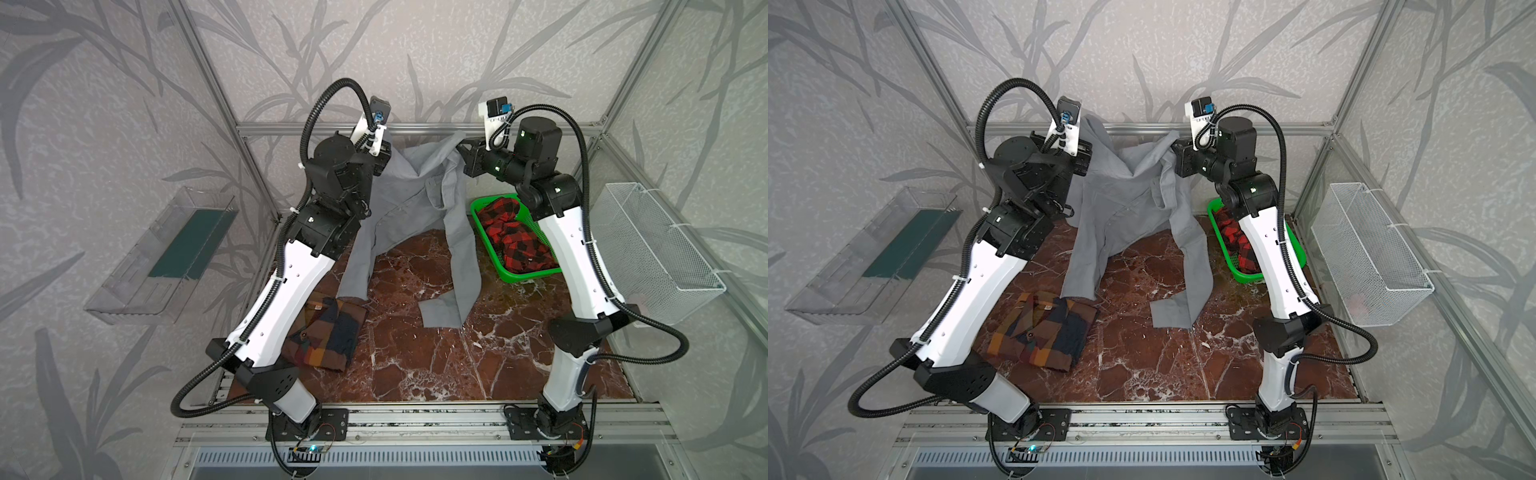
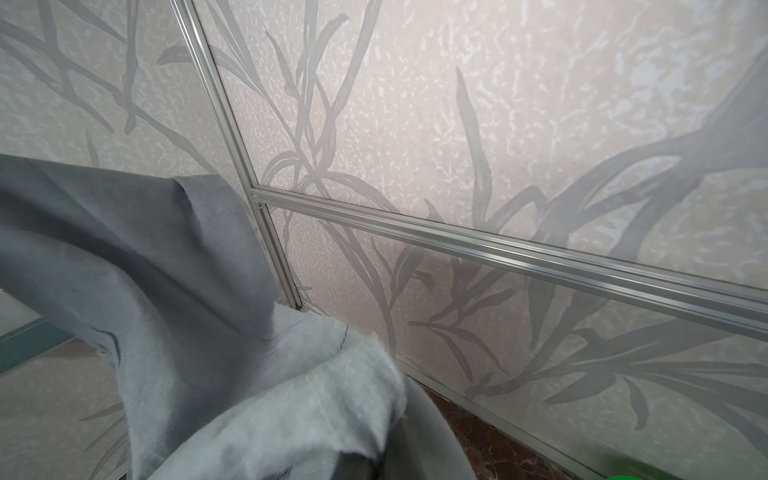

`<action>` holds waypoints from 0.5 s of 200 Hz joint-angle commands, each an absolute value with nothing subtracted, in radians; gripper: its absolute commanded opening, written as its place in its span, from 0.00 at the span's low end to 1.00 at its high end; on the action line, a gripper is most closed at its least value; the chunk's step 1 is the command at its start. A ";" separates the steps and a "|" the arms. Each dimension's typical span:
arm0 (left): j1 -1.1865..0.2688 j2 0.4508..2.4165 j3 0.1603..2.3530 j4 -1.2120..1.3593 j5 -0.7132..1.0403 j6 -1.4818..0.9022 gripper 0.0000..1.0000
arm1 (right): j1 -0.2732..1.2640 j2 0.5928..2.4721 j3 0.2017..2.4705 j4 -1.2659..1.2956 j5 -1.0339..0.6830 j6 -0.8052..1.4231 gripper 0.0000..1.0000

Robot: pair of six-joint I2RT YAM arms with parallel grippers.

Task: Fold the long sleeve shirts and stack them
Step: 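Lift the grey shirt high with both grippers, spreading it open, then lay the grey shirt flat on the table with both grippers and release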

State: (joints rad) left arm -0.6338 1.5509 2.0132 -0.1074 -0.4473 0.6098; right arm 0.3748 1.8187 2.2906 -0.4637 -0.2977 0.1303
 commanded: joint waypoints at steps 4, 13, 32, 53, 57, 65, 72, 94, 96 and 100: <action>-0.776 1.420 1.803 0.008 -0.500 0.779 0.00 | 0.357 1.598 1.883 -0.114 -0.326 0.238 0.00; -0.817 1.369 1.691 0.066 -0.546 0.785 0.00 | 0.346 1.533 1.738 -0.023 -0.330 0.294 0.00; -0.898 1.256 1.478 0.128 -0.615 0.739 0.00 | 0.344 1.410 1.479 0.056 -0.313 0.352 0.00; -1.000 1.164 1.323 0.079 -0.709 0.633 0.00 | 0.341 1.278 1.210 0.122 -0.278 0.441 0.00; -1.022 1.152 1.297 0.064 -0.726 0.613 0.00 | 0.341 1.252 1.165 0.130 -0.267 0.461 0.00; -1.067 1.131 1.246 0.043 -0.773 0.586 0.00 | 0.340 1.207 1.074 0.137 -0.249 0.504 0.00; -1.110 1.117 1.200 0.052 -0.831 0.562 0.00 | 0.340 1.168 1.018 0.125 -0.238 0.528 0.00; -1.238 1.092 1.088 0.016 -0.954 0.449 0.00 | 0.341 1.040 0.854 0.103 -0.234 0.599 0.00; -1.249 1.092 1.080 0.013 -0.969 0.438 0.00 | 0.341 1.028 0.840 0.101 -0.236 0.604 0.00; -1.268 1.092 1.069 0.001 -0.989 0.415 0.00 | 0.341 1.003 0.817 0.094 -0.240 0.614 0.00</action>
State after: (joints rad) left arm -1.1717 1.1160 1.1381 0.0158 -0.7929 0.5568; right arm 0.3431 1.1416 0.9218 0.0254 -0.2581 0.4908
